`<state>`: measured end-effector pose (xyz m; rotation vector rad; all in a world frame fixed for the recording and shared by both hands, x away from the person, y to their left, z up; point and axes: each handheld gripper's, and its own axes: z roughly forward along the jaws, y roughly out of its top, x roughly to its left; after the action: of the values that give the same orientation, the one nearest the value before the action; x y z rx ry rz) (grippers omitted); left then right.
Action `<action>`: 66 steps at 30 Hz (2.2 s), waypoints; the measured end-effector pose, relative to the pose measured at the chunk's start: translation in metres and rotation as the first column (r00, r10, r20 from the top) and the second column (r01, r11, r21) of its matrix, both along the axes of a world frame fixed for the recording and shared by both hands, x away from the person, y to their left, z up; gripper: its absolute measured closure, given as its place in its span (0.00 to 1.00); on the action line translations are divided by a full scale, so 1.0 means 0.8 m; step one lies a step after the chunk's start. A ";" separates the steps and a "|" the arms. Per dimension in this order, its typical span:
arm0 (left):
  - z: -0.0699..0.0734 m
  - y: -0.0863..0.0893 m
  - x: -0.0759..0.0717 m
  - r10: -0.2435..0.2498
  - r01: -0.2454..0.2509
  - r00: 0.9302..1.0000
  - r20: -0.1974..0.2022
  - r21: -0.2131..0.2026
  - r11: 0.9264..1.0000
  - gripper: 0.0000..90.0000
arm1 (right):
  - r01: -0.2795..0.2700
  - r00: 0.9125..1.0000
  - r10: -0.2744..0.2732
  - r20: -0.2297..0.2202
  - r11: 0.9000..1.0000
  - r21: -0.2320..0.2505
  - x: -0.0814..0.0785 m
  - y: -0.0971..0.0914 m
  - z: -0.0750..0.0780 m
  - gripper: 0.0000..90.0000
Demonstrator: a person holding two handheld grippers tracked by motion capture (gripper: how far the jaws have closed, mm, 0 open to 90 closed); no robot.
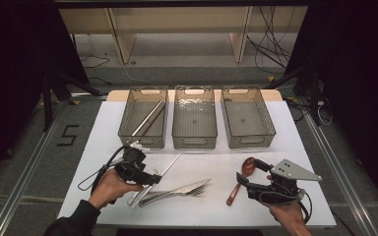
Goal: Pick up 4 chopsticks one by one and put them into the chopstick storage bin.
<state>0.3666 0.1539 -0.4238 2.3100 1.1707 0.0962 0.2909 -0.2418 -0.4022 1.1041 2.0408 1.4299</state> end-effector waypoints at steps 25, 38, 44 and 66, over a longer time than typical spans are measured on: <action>-0.034 -0.010 -0.012 -0.036 0.050 0.994 -0.105 0.137 0.989 0.61 | -0.003 1.000 0.003 0.002 1.000 -0.001 0.000 0.001 0.000 0.27; -0.042 -0.014 -0.012 -0.044 0.065 0.991 -0.127 0.161 0.985 0.65 | -0.003 1.000 0.003 0.002 1.000 -0.002 0.000 0.001 0.000 0.27; -0.042 -0.015 -0.013 -0.054 0.075 0.990 -0.132 0.155 0.985 0.73 | -0.004 1.000 0.004 0.000 1.000 -0.004 0.000 0.001 0.000 0.27; -0.046 -0.027 -0.002 -0.084 0.102 0.987 -0.136 0.134 0.986 0.87 | -0.004 1.000 0.004 -0.001 1.000 -0.005 0.001 0.002 0.000 0.27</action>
<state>0.3652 0.1321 -0.4607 2.5246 1.1492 -0.0068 0.2914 -0.2404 -0.4024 1.0994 2.0474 1.4257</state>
